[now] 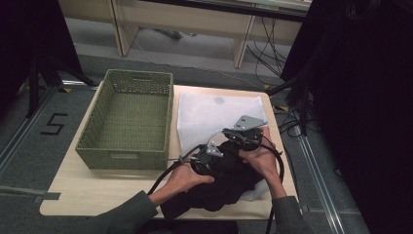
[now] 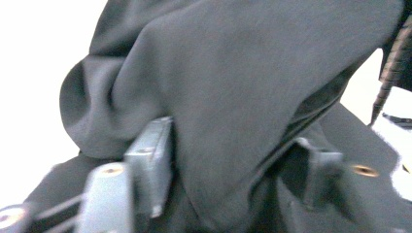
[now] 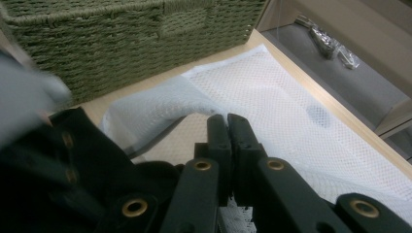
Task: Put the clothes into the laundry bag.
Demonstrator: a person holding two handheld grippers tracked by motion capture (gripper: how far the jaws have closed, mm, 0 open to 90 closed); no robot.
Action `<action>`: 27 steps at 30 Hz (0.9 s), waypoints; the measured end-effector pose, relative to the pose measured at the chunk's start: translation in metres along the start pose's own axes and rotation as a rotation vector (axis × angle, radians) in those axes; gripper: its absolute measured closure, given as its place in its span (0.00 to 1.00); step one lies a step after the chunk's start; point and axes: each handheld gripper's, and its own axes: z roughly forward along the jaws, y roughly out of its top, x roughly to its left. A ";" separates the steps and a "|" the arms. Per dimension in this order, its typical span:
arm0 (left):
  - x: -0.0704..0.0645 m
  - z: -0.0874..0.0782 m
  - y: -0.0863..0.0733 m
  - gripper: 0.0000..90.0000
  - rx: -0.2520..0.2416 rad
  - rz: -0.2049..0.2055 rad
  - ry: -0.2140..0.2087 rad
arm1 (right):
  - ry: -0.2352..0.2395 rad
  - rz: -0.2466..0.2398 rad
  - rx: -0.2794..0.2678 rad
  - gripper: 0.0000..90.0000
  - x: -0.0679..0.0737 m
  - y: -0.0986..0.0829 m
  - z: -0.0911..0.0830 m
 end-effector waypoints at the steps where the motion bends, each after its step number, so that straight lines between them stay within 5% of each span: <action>1: 0.000 -0.010 0.003 0.36 -0.007 0.001 0.001 | 0.006 0.019 0.000 1.00 0.000 0.000 -0.001; 7: 0.011 -0.045 0.011 0.22 -0.051 0.022 -0.006 | -0.001 0.022 -0.004 1.00 -0.001 0.000 -0.004; 10: 0.019 -0.059 0.015 0.22 -0.093 -0.007 -0.032 | 0.000 0.017 -0.004 1.00 -0.001 0.001 -0.005; 14: 0.031 -0.069 0.022 0.26 -0.125 -0.012 0.018 | 0.005 0.024 -0.005 1.00 -0.001 0.002 -0.006; 19: 0.057 -0.049 0.028 0.37 -0.103 -0.014 0.130 | 0.000 0.012 -0.014 1.00 -0.001 0.004 -0.007; 24: 0.063 -0.018 0.030 0.41 -0.123 -0.041 0.121 | 0.004 0.016 -0.013 1.00 0.001 0.007 -0.008; 26: 0.062 -0.013 0.031 0.48 -0.127 -0.034 0.145 | 0.006 0.010 -0.016 1.00 0.002 0.007 -0.008; 27: 0.064 -0.006 0.032 0.58 -0.116 -0.005 0.195 | 0.008 0.012 -0.018 1.00 0.003 0.008 -0.008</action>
